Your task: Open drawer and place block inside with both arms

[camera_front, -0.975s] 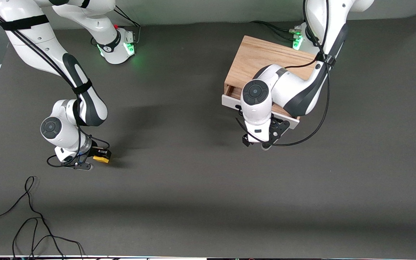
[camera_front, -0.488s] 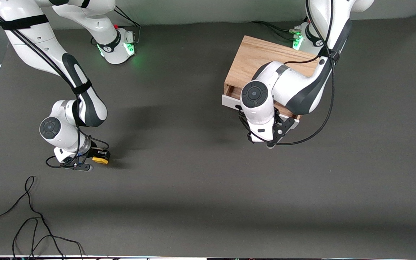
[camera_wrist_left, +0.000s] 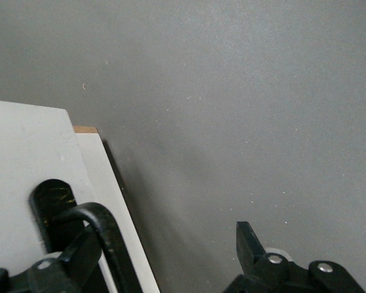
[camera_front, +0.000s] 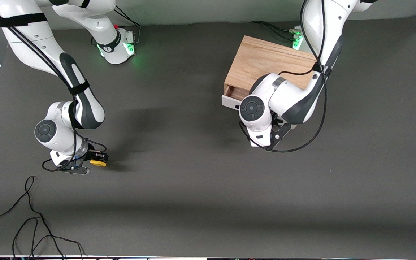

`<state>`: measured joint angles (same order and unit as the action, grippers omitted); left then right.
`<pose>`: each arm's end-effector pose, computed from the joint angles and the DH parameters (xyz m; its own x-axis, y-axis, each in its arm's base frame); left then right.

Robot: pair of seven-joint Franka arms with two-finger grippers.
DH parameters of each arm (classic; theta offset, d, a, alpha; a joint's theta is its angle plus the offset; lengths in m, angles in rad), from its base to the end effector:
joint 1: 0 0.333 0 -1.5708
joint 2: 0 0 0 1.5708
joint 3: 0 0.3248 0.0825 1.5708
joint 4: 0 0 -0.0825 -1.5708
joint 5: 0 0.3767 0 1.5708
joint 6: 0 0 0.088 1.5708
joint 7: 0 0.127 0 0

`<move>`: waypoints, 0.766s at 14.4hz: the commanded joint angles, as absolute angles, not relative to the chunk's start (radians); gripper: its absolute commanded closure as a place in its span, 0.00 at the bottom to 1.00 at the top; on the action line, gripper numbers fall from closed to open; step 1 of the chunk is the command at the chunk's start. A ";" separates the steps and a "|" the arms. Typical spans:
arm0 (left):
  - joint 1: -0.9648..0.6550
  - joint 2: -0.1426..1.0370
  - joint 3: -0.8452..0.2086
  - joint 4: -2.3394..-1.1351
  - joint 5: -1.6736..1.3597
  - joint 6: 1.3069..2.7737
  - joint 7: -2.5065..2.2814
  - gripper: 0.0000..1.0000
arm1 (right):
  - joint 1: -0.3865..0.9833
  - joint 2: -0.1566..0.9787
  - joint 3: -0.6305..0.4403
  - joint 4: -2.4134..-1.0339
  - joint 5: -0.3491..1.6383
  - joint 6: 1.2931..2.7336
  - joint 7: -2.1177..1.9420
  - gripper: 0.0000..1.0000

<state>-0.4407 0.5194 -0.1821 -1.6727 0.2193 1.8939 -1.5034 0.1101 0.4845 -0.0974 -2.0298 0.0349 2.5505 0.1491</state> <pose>0.5336 -0.3458 0.2793 0.7087 0.7020 0.0699 0.6876 -0.6652 -0.2911 0.6049 0.0085 0.2030 0.9875 -0.1519 0.0424 -0.1528 -0.9881 0.0187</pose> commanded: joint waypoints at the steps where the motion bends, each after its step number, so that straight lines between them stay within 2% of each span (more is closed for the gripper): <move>1: -0.433 0.540 -0.178 -1.675 0.160 1.911 -1.459 0.03 | 0.107 0.474 -0.098 -2.022 0.052 2.531 0.114 1.00; 3: -0.431 0.540 -0.176 -1.661 0.163 1.942 -1.457 0.03 | 0.109 0.463 -0.098 -2.007 0.052 2.511 0.112 1.00; 11: -0.431 0.531 -0.172 -1.594 0.209 2.023 -1.456 0.02 | 0.113 0.449 -0.101 -1.826 0.051 2.268 0.110 1.00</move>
